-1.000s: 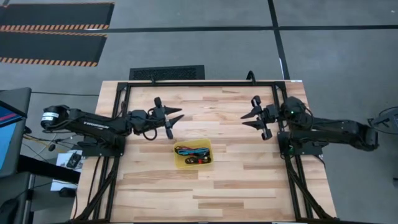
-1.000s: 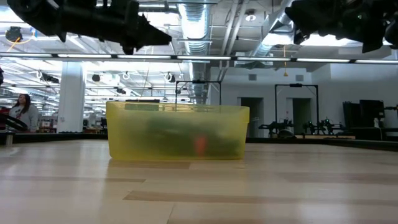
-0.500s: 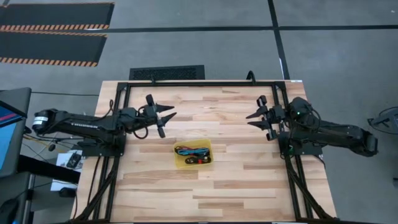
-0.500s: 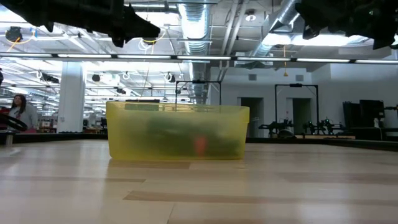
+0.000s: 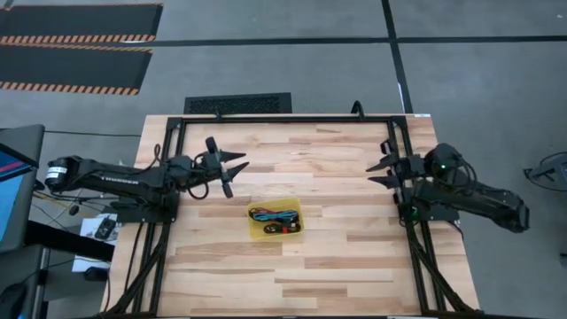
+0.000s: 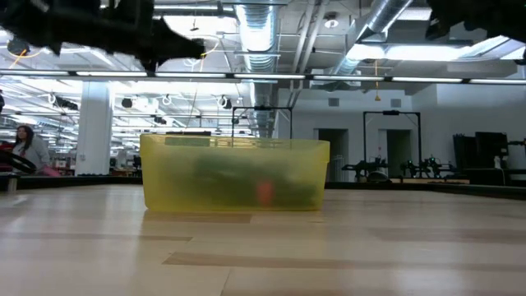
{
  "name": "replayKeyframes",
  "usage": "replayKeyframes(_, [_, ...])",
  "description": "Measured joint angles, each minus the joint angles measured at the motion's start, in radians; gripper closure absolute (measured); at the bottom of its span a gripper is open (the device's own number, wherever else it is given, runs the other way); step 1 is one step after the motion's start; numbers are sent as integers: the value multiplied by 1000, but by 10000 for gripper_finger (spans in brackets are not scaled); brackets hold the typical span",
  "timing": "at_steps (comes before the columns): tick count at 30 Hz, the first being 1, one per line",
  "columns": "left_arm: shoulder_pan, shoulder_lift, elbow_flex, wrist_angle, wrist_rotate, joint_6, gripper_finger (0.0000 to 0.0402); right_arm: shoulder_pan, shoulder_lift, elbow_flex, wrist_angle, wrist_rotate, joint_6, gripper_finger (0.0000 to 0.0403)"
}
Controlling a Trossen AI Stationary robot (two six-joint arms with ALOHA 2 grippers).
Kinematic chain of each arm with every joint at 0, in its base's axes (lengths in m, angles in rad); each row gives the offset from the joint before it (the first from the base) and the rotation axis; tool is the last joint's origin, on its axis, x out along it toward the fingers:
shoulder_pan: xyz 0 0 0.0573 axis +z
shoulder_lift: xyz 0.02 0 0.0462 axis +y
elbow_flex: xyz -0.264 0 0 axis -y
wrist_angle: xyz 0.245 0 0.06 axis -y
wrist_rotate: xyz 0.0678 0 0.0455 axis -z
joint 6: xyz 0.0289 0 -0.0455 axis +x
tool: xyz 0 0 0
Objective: Pick and place USB-C Cables
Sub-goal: Return to Home Position
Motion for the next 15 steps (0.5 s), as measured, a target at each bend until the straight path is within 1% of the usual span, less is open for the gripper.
replayKeyframes(4, [0, -2, -125, 208, -19, -20, 285, 0, -62, 0, -69, 1, -15, 281])
replayKeyframes(7, [0, -35, -176, 298, -38, -9, 285, 0, -97, 0, -104, 1, -21, 281])
replayKeyframes(12, [0, -137, -189, 273, -52, 35, 285, 0, -155, 0, -189, 58, -44, 281])
replayKeyframes(15, [0, -227, -190, 186, -55, 58, 285, 0, -193, -1, -203, 86, -47, 281])
